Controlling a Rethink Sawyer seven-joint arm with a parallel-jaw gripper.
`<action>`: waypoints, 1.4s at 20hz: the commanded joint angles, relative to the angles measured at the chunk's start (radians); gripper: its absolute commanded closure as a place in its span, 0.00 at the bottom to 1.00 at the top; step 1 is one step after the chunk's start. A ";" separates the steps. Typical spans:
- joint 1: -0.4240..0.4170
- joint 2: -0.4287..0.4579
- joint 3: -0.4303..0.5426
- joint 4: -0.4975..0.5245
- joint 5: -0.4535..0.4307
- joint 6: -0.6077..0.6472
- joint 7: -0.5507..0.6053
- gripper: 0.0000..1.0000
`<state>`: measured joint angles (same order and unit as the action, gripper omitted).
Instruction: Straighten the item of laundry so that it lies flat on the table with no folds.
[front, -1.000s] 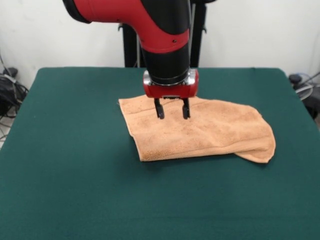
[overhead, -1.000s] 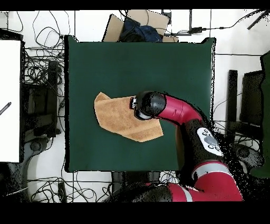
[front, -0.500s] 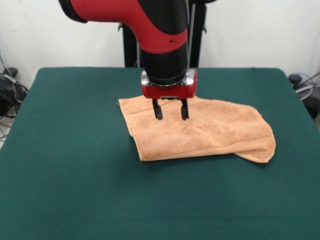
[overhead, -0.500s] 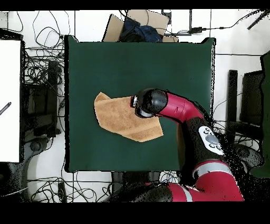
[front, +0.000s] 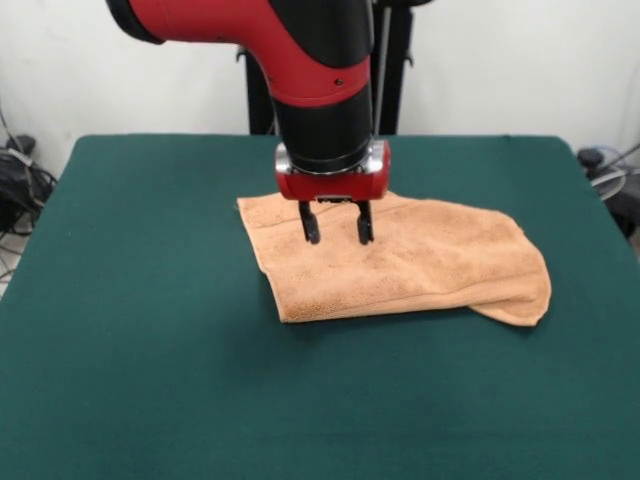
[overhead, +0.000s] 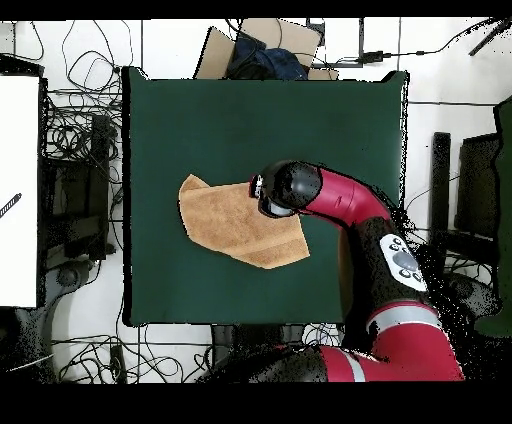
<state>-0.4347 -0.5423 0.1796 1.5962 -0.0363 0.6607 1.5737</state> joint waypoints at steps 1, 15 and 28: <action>-0.001 0.013 0.098 -0.011 0.025 0.079 0.038 0.00; 0.016 0.023 0.094 0.000 0.034 0.034 0.078 0.00; 0.002 0.069 0.107 -0.044 0.039 0.078 0.050 0.00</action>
<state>-0.4353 -0.5303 0.1810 1.5842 -0.0349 0.6618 1.5737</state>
